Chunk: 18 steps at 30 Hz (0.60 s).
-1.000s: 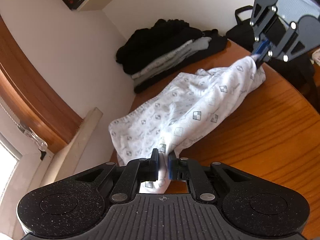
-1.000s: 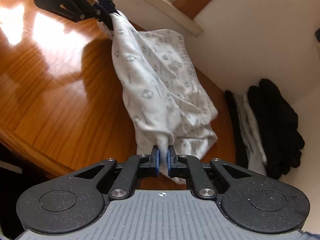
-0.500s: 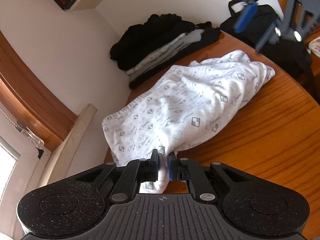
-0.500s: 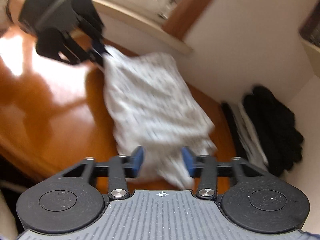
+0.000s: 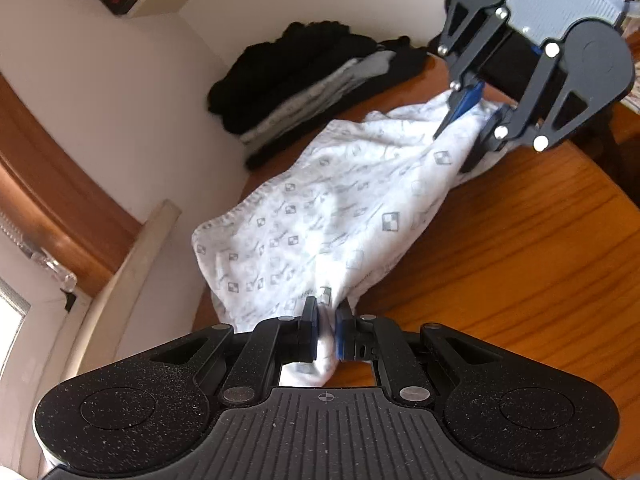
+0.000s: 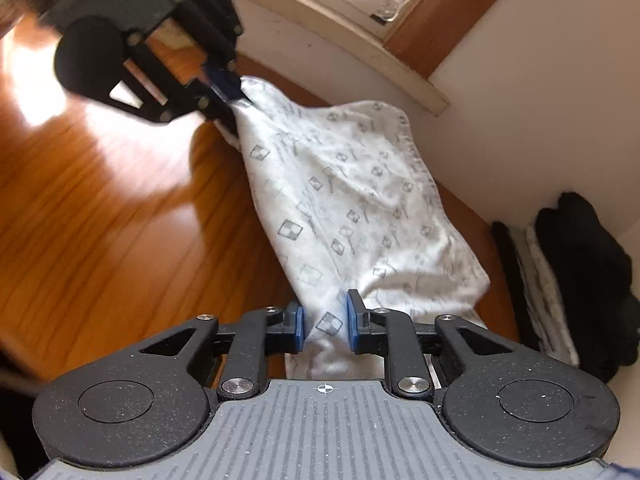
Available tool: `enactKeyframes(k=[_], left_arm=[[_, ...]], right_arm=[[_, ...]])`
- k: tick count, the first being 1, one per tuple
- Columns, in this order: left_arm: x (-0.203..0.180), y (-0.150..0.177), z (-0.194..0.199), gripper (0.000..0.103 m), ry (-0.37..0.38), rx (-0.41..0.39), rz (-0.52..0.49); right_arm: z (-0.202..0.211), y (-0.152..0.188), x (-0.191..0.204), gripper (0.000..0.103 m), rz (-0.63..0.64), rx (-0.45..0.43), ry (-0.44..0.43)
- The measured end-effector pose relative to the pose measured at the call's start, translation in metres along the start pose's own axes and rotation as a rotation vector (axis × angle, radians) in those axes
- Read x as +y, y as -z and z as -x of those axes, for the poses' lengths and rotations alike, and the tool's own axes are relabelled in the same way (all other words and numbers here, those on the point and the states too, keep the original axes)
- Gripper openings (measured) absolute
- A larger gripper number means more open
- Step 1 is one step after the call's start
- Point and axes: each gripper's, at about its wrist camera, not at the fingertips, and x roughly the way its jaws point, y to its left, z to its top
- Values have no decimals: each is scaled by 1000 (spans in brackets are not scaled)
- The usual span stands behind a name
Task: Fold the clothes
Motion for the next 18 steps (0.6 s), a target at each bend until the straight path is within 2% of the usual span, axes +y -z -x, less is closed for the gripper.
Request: enactKeyframes(k=[6, 12, 15, 18], left_arm=[[-4, 7, 6, 9, 33, 21, -17], [3, 20, 21, 8, 15, 54, 5], [17, 25, 34, 8, 9, 53, 45], [34, 28, 49, 11, 2, 42, 85]], right_arm=[[12, 22, 8, 24, 43, 20, 15], [27, 46, 2, 26, 85, 100, 99], [40, 62, -16, 20, 47, 140, 142], [53, 70, -36, 20, -28, 125, 171]])
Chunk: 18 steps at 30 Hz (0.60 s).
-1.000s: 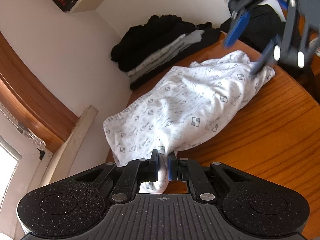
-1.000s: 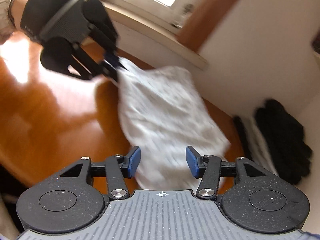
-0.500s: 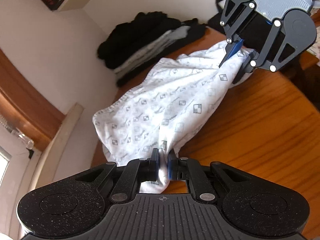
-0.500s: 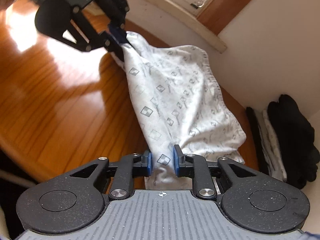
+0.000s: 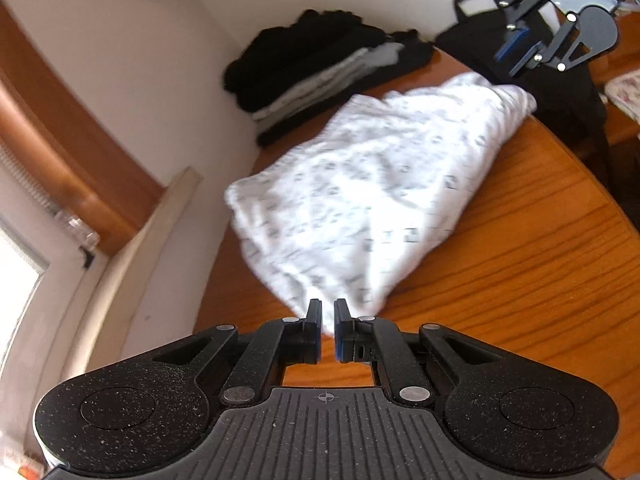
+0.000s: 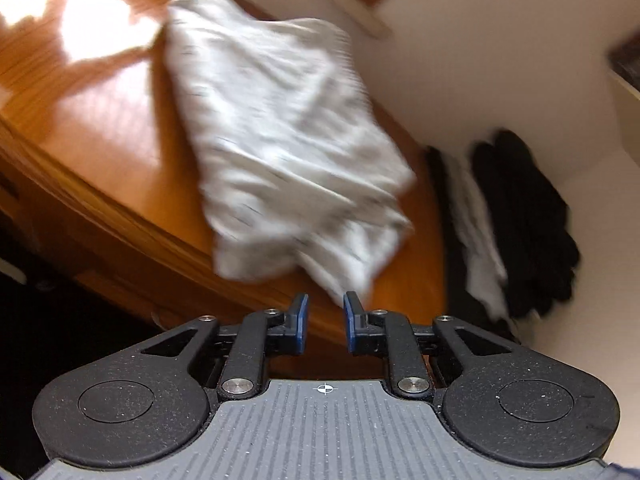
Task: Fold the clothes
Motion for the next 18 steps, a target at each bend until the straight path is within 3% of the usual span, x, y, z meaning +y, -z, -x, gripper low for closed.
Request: enactKeyframes(k=[2, 6, 9, 15, 18], left_arm=[[11, 0, 9, 17, -13, -20, 35], [29, -3, 10, 17, -15, -52, 128], [33, -6, 0, 24, -8, -62, 182], [29, -31, -36, 24, 71, -100, 296], [20, -42, -57, 24, 108, -74, 313]], right_arm=[[4, 3, -12, 20, -51, -12, 9], [4, -1, -24, 20, -128, -59, 5], [4, -8, -29, 20, -182, -101, -7], [-14, -33, -31, 20, -370, -231, -105], [-20, -37, -17, 20, -421, -249, -169]])
